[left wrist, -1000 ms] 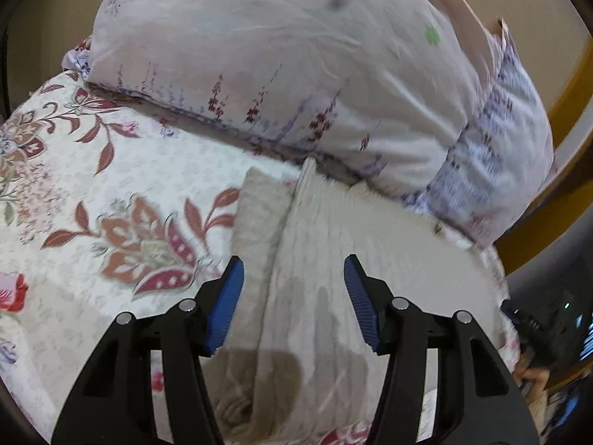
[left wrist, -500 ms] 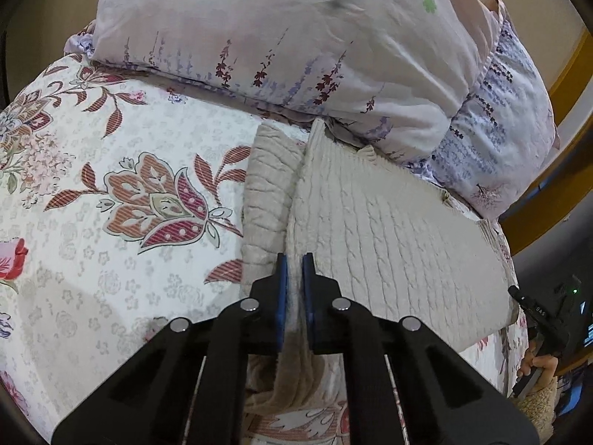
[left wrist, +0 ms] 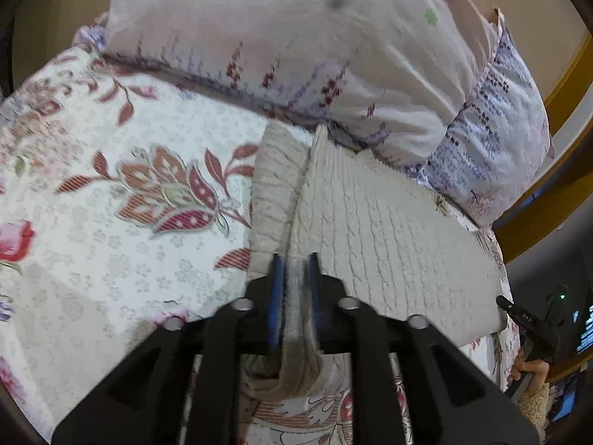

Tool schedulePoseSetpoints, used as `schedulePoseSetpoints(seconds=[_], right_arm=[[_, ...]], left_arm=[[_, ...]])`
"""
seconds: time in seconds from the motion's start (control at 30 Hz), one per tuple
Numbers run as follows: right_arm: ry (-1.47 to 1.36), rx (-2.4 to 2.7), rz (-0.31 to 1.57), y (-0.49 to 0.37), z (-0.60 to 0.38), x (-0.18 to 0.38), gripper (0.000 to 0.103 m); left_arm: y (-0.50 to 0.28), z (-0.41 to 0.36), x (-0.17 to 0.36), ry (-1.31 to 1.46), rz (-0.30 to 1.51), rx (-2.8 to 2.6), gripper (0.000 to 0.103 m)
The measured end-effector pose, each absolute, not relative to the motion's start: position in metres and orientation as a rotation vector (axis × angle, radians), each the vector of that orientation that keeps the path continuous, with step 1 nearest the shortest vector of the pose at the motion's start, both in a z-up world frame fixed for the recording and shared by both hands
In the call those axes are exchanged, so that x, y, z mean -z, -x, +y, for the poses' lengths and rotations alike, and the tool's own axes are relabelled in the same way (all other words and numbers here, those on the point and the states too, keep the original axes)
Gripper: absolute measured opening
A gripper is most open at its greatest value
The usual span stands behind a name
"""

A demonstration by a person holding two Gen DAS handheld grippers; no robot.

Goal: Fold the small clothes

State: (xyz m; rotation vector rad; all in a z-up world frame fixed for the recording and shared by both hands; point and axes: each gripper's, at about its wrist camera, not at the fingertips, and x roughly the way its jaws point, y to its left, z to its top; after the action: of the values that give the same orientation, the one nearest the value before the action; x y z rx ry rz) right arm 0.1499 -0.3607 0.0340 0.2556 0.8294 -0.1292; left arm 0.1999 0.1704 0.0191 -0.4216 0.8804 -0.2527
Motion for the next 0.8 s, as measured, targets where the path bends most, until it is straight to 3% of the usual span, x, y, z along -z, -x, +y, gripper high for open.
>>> schedulePoseSetpoints(seconds=[0.03, 0.1, 0.13, 0.23, 0.47, 0.63, 0.77, 0.8], right_arm=[[-0.246, 0.141, 0.809, -0.148, -0.357, -0.04, 0.029], [-0.225, 0.115, 0.776, -0.147, -0.347, -0.049, 0.043], [-0.209, 0.091, 0.77, -0.148, -0.34, -0.052, 0.045], [-0.147, 0.007, 0.783, -0.157, -0.311, -0.056, 0.045], [-0.002, -0.047, 0.884, -0.181, -0.262, -0.033, 0.045], [0.176, -0.016, 0.851, -0.177, -0.242, -0.026, 0.047], [0.158, -0.003, 0.856, -0.179, -0.241, -0.035, 0.047], [0.132, -0.018, 0.846, -0.179, -0.242, -0.037, 0.048]], left_arm=[[-0.197, 0.169, -0.025, 0.408, 0.853, 0.24, 0.036], [-0.193, 0.163, -0.035, 0.383, 0.808, 0.243, 0.043], [-0.191, 0.156, -0.04, 0.364, 0.794, 0.265, 0.045], [-0.192, 0.134, -0.041, 0.312, 0.804, 0.314, 0.05], [-0.197, 0.107, -0.017, 0.224, 0.882, 0.326, 0.05], [-0.191, 0.1, -0.015, 0.151, 0.865, 0.311, 0.05], [-0.196, 0.12, -0.026, 0.285, 0.854, 0.329, 0.053], [-0.197, 0.131, -0.029, 0.337, 0.836, 0.318, 0.06]])
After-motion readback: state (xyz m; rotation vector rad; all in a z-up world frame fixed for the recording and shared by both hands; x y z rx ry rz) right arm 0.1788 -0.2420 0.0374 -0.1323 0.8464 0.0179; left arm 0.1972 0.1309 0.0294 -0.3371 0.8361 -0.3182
